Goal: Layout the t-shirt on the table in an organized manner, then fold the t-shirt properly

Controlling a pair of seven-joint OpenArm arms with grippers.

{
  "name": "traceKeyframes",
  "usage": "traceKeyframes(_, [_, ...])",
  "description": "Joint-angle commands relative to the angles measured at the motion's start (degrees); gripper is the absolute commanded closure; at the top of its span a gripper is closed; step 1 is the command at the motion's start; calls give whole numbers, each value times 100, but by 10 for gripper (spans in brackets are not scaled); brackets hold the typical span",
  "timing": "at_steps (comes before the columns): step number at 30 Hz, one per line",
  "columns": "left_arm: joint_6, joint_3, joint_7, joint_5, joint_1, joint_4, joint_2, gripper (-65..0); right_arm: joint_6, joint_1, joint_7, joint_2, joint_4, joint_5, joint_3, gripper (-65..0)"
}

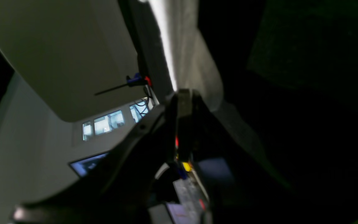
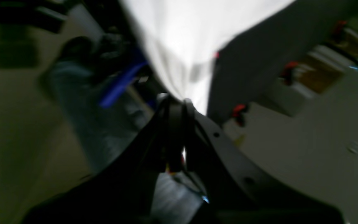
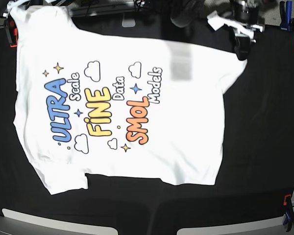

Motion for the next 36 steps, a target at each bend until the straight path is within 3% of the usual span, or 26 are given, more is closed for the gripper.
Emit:
traceKeyframes(1, [262,-20,114,205,138,79,-66,0,-79,-68,-173,48,79,-66,24,0])
traceKeyframes(6, [306,-20,599,837,581,122,-66,0,-79,-68,-177,50,79,-70,24,0])
traceKeyframes(8, [487,-20,732,1103,754,157,-66,0,-83,-68,-157,50,79,-192,24,0])
traceKeyframes(13, [697,-20,702,1103,769,363,-63,0,-551,-68,-57,52,79,-621,24,0])
traceKeyframes(15, [697,-20,695,1103,675,455,-63,0,-592,-68,-57,50,79,-608,24,0])
traceKeyframes(23, [678,-20,-212,-407,551,518,-66,0,-586,-68,-28,52,79,-560,24,0])
traceKeyframes(26, [675,-20,-205,-400,551,518,-66,-121,-584,-68,-28,50,79,-557,24,0])
traceKeyframes(30, [671,-20,-186,-645,553,518,-66,-140,-584,-68,-28,50,79,-557,24,0])
traceKeyframes(36, [98,-20,-415,-1388,551,518,-68,-140,-581,-68,-31,50,79,-560,24,0])
